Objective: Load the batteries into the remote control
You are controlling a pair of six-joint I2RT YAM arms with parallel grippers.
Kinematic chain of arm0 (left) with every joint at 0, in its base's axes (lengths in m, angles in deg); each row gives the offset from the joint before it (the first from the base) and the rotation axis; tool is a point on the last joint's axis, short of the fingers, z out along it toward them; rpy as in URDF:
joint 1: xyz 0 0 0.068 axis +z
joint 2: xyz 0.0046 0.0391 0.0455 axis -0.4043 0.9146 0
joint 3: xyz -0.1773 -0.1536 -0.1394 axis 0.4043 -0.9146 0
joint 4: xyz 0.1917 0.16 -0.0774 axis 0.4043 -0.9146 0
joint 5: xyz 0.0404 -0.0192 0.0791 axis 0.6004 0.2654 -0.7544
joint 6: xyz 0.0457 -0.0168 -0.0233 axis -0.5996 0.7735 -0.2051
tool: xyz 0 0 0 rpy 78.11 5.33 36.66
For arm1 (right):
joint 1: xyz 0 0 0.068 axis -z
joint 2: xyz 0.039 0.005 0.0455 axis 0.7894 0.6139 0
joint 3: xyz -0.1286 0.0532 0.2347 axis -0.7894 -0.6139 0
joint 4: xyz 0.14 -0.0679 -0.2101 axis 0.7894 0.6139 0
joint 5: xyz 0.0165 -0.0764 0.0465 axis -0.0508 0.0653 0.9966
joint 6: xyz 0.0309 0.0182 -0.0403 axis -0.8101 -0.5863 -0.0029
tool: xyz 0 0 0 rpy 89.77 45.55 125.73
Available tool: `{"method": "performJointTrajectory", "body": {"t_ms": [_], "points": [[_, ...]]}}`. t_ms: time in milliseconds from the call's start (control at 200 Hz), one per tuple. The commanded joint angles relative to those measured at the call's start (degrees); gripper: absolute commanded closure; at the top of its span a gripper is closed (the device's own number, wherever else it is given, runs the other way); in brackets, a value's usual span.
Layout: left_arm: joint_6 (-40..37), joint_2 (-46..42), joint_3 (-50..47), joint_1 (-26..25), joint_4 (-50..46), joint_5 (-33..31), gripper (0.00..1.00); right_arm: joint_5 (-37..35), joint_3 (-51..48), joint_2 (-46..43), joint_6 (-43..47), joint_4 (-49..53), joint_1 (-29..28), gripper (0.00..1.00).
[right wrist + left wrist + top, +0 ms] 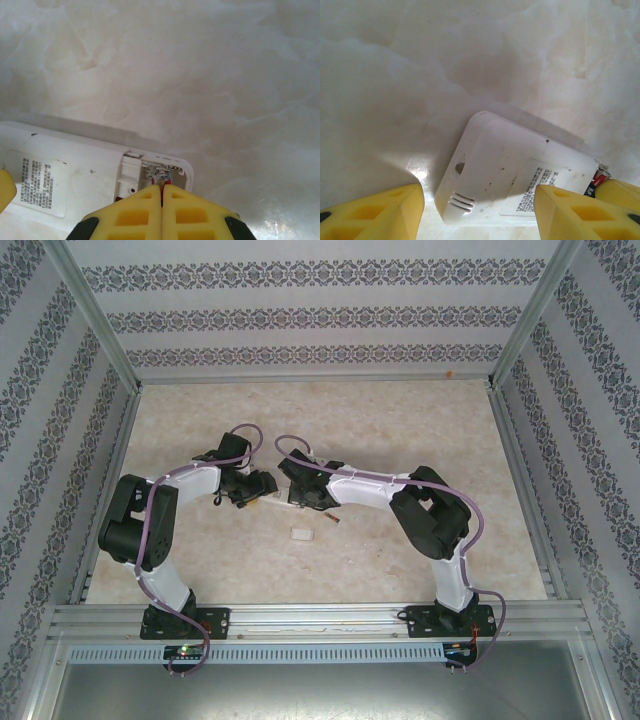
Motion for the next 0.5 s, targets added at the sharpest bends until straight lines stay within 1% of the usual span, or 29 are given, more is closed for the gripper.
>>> {"method": "performJointTrajectory", "body": {"t_ms": [0, 60, 95, 230, 425, 495], "points": [[1.4, 0.1, -1.8, 0.2, 2.5, 1.3, 0.39, 2.5, -3.4, 2.8, -5.1, 7.7, -2.1, 0.94], [1.5, -0.5, -1.9, 0.1, 2.2, 1.2, 0.39, -0.2, -4.2, 2.2, -8.8, 10.5, -2.1, 0.93], [1.5, -0.9, -2.0, 0.1, 2.2, 1.0, 0.39, -1.1, -4.8, 1.8, -9.6, 10.9, -2.1, 0.93], [1.7, -1.6, -2.0, 0.1, 2.0, 0.8, 0.39, -1.7, -4.3, 1.6, -8.8, 11.6, -2.1, 0.93], [1.8, -2.1, -2.0, 0.1, 1.9, 0.8, 0.39, -1.1, -1.6, 4.5, -6.7, 13.3, -1.9, 0.87], [1.7, -2.3, -2.2, 0.1, 1.7, 0.9, 0.39, -0.3, -1.9, 4.8, -6.1, 11.7, -1.5, 0.86]]}}
